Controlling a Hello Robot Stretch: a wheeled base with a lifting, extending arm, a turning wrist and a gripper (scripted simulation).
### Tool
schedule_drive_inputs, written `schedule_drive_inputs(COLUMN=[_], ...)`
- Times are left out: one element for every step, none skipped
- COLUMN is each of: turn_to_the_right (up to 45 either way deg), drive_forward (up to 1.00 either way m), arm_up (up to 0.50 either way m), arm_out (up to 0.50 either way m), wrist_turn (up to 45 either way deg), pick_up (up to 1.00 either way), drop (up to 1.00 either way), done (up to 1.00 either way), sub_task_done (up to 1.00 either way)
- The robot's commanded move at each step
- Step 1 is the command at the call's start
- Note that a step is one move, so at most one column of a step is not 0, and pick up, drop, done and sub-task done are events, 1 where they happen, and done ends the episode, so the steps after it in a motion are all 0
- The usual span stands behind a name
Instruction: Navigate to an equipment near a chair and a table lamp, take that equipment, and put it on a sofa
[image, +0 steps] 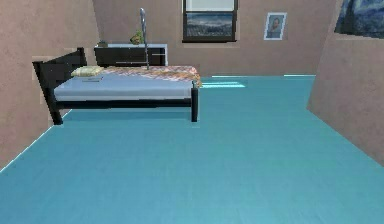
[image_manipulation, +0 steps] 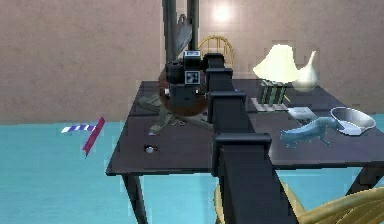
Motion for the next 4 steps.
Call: schedule_drive_inputs(turn_to_the_right=[0.0,0.0,0.0,0.0], drive_forward=[0.00,0.00,0.00,0.00], arm_up=[0.00,0.00,0.00,0.00], arm_out=[0.00,0.00,0.00,-0.30], wrist_turn=[-45.0,-45.0,-39.0,0.0], pick_up=[0.00,0.00,0.00,0.00], drop=[0.00,0.00,0.00,0.00], done=[0.00,0.00,0.00,0.00], sub_task_done=[0.00,0.00,0.00,0.00])
